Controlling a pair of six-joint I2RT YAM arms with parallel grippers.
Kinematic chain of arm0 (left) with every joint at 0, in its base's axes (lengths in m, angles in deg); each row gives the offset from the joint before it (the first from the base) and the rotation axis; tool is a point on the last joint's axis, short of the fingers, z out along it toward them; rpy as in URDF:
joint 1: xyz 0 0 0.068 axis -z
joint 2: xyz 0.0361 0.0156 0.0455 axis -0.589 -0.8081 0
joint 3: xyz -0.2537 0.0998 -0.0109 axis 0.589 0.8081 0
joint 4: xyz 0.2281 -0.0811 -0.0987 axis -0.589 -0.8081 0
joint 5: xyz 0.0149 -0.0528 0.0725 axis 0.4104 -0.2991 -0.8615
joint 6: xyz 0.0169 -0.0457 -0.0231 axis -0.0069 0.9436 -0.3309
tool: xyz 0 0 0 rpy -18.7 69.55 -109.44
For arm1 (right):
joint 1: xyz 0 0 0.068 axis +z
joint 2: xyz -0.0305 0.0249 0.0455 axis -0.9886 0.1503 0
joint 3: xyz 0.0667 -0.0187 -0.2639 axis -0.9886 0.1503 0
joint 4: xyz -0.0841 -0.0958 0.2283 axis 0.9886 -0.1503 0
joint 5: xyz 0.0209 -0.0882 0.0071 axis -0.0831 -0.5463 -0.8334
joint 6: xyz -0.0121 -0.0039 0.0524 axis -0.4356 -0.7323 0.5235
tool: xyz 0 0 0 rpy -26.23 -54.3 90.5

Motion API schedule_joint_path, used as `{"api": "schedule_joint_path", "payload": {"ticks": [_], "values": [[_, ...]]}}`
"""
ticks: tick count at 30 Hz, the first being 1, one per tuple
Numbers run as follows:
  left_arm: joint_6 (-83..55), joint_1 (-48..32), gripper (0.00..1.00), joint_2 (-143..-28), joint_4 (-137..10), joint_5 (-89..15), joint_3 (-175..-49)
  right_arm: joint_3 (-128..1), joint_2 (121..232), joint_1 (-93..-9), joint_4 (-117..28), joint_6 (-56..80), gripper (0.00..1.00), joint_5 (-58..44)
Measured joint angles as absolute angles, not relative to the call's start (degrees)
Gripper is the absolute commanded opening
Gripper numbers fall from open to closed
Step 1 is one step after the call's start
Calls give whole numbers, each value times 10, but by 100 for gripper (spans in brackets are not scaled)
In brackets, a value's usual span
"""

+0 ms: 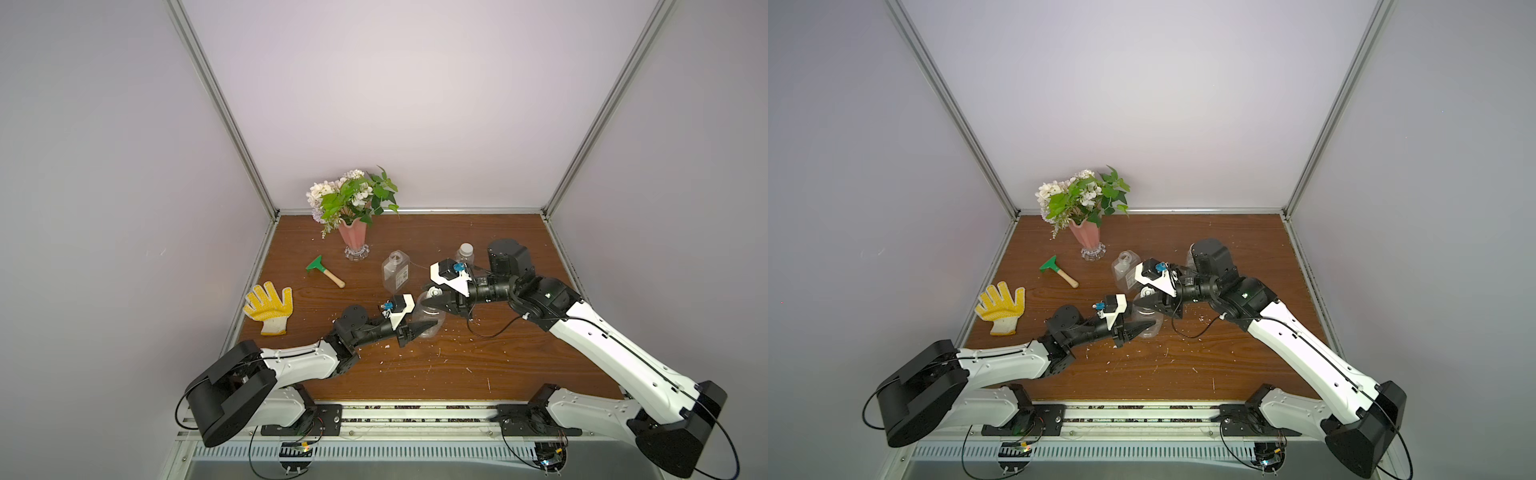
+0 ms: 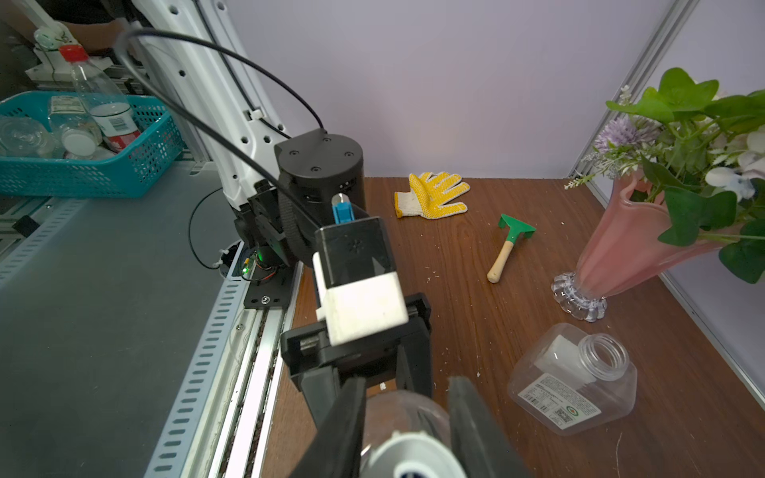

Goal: Screw on the bottle caps
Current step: Screw the bottle cap onto the plastic bottle.

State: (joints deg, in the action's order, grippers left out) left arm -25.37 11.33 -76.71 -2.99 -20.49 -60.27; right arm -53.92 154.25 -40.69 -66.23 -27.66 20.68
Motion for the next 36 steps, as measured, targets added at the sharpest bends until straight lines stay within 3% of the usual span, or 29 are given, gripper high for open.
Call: {"api": "schedule_joint_path", "payload": {"ticks": [7,26,30,36], "values": [[-254,113,39,-767,-55,-256,-603,-499,1538,-400,-596,-206,18,125],[-265,114,39,-787,-112,-409,-610,-422,1567,-311,-455,55,15,-200],[-266,114,39,-796,-110,-415,-610,-426,1573,-304,-463,71,21,-240],[-264,116,39,-799,-82,-417,-610,-467,1573,-303,-513,62,48,-257]]}}
